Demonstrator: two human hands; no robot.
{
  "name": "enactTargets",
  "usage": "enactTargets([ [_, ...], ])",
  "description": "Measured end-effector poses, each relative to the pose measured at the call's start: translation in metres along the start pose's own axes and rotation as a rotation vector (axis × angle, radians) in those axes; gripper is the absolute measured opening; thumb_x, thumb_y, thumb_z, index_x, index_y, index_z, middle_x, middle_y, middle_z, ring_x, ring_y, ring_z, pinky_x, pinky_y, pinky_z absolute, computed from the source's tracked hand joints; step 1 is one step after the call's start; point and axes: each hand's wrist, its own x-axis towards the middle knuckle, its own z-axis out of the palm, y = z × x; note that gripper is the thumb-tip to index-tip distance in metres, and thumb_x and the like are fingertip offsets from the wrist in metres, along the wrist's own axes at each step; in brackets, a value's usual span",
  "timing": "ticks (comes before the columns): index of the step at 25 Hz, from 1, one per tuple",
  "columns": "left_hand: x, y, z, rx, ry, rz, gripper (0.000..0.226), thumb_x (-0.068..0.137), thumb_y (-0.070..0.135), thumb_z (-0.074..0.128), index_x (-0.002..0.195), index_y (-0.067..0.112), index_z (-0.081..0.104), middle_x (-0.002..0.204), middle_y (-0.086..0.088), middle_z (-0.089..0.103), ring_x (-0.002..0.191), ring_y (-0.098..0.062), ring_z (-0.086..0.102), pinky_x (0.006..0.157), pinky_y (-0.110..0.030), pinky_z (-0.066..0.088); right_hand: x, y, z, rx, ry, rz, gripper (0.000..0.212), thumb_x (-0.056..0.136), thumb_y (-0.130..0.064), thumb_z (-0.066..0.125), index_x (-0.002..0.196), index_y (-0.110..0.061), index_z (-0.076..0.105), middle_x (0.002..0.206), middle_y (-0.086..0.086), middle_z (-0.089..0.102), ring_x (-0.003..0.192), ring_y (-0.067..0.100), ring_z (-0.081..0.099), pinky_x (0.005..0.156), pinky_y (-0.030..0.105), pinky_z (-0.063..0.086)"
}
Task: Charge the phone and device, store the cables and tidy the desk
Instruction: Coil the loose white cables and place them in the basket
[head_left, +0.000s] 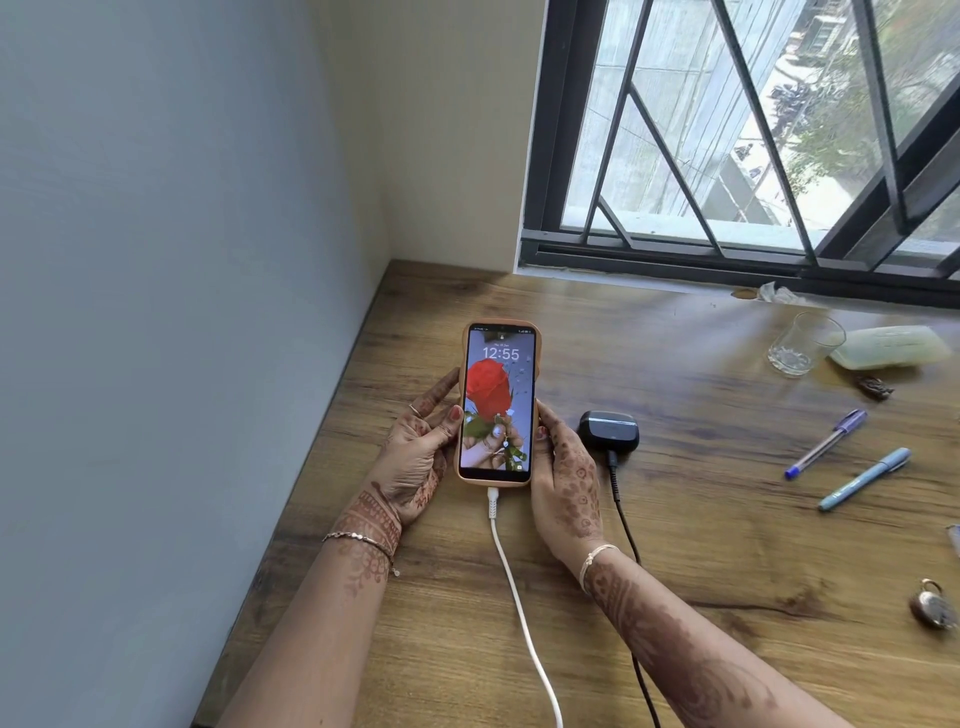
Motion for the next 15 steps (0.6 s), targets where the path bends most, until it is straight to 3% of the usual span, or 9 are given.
enactTargets([
  [10, -0.0019, 0.0038, 0.0044, -0.018, -0.014, -0.021, 0.045, 0.091, -0.004, 0.045, 0.135, 0.005, 0.048, 0.131, -0.026, 0.054, 0.109, -0.032, 0.064, 0.078, -0.039, 0.059, 0.001, 0.0, -0.0001, 0.0, -0.003, 0.006, 0.037, 0.097, -0.013, 0.047, 0.132, -0.022, 0.053, 0.128, -0.007, 0.059, 0.118, 0.002, 0.053, 0.102, 0.019, 0.04],
  [13, -0.0002, 0.0034, 0.0016, -0.003, -0.006, -0.018, 0.048, 0.089, -0.003, 0.047, 0.136, 0.005, 0.046, 0.131, -0.027, 0.054, 0.111, -0.032, 0.062, 0.087, -0.042, 0.056, 0.0007, -0.0005, -0.0007, -0.006, -0.012, 0.01, 0.038, 0.097, -0.013, 0.048, 0.133, -0.023, 0.052, 0.128, -0.01, 0.058, 0.119, 0.0, 0.051, 0.1, 0.009, 0.037],
  [15, 0.0003, 0.0033, 0.0002, 0.014, 0.001, -0.023, 0.049, 0.089, -0.002, 0.049, 0.136, 0.007, 0.046, 0.13, -0.027, 0.055, 0.112, -0.032, 0.062, 0.09, -0.042, 0.055, 0.001, 0.0003, -0.0004, -0.004, -0.012, 0.005, 0.038, 0.097, -0.013, 0.047, 0.133, -0.024, 0.052, 0.129, -0.009, 0.058, 0.119, 0.001, 0.051, 0.102, 0.014, 0.039],
])
